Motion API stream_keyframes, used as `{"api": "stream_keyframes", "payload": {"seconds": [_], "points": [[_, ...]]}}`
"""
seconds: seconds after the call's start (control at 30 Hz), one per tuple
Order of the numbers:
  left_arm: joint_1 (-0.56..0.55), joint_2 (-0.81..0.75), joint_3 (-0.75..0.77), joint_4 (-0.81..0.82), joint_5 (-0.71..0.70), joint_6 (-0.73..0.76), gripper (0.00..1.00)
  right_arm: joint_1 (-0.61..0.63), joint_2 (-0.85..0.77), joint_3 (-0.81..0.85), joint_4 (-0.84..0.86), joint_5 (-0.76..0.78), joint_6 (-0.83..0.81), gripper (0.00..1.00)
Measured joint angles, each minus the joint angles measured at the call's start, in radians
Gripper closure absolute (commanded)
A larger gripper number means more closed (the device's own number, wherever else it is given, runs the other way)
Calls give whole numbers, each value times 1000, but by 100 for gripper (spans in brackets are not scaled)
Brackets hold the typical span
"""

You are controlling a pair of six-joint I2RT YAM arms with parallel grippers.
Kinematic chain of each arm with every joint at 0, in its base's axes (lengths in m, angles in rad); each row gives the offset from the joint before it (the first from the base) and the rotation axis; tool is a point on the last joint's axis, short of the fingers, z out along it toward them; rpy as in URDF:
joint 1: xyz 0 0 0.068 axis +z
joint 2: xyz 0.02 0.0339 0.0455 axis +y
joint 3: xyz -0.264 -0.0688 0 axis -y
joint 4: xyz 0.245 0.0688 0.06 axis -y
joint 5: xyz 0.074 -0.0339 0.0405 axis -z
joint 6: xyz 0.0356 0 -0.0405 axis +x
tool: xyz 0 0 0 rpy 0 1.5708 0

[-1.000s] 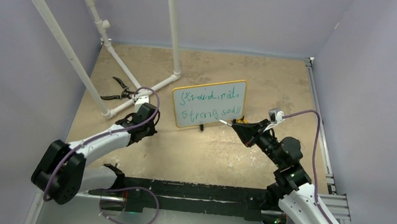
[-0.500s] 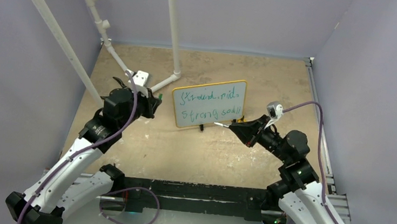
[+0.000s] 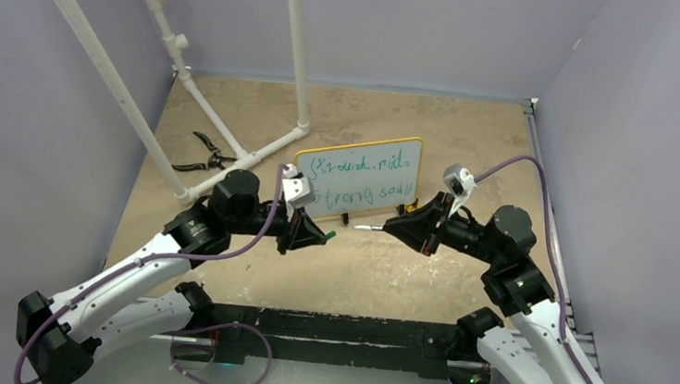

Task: Write a sentence on the whiteboard
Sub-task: Close the whiteboard marker at the center of the board.

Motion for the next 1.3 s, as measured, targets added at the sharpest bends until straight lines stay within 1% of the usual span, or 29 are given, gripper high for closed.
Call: {"api": "stream_keyframes", "payload": {"seconds": [0.2,0.5,0.77,1.3], "points": [[-53,59,-27,53,90,2,100,0,39,2,-25,-103,0,100],[-82,45,-43,103,153,2,100,0,59,2,-74,-206,0,100],[-90,43,-43,104,178,3,100,0,36,2,-82,-231,0,100],[-113,44,-43,104,198,3,100,0,45,2,-69,-238,19,100]]}}
